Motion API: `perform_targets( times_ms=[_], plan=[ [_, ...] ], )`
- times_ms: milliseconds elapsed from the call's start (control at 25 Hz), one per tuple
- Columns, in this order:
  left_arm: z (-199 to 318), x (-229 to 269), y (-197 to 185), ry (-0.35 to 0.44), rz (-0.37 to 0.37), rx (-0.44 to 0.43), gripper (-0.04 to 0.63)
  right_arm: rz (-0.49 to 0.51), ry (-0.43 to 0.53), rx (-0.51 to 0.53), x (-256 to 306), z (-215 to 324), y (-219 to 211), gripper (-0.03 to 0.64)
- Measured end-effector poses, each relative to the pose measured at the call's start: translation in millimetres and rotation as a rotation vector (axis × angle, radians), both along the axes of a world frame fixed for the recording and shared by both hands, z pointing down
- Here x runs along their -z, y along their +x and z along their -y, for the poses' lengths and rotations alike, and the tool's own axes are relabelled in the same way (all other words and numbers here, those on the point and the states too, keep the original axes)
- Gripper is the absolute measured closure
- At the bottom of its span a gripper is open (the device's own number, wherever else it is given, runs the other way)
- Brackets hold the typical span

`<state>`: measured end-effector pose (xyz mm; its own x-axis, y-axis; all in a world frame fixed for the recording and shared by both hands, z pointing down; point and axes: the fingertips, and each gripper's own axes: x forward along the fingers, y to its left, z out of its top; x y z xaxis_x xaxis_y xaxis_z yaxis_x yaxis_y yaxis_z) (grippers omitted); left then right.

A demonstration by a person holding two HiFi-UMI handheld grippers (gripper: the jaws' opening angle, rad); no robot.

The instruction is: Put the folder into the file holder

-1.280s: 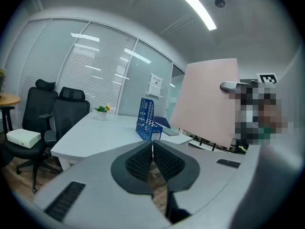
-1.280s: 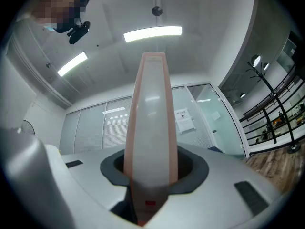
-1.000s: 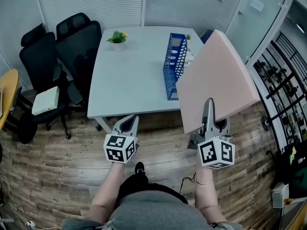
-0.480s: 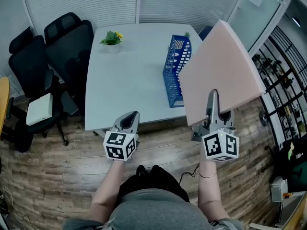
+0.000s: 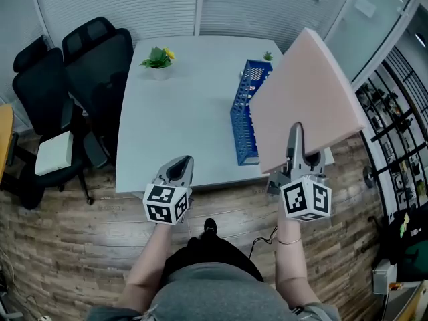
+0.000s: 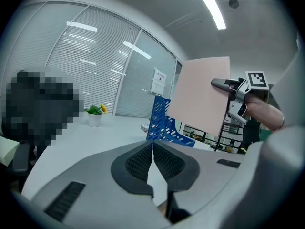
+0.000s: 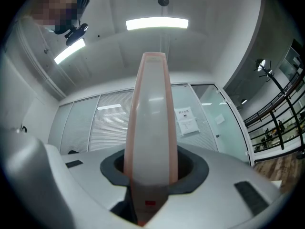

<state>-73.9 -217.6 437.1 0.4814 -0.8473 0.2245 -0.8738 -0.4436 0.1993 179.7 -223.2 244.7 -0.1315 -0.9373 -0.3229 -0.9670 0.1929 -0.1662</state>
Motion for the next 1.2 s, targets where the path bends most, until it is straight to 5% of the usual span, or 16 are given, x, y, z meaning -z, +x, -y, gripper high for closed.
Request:
perform_targets(
  times_ms=[1200],
  plan=[
    [60.9, -25.8, -25.5, -0.08, 0.012, 0.126, 0.569, 0.01, -0.043, 0.006, -42.2, 108.6, -7.3, 0.456]
  ],
)
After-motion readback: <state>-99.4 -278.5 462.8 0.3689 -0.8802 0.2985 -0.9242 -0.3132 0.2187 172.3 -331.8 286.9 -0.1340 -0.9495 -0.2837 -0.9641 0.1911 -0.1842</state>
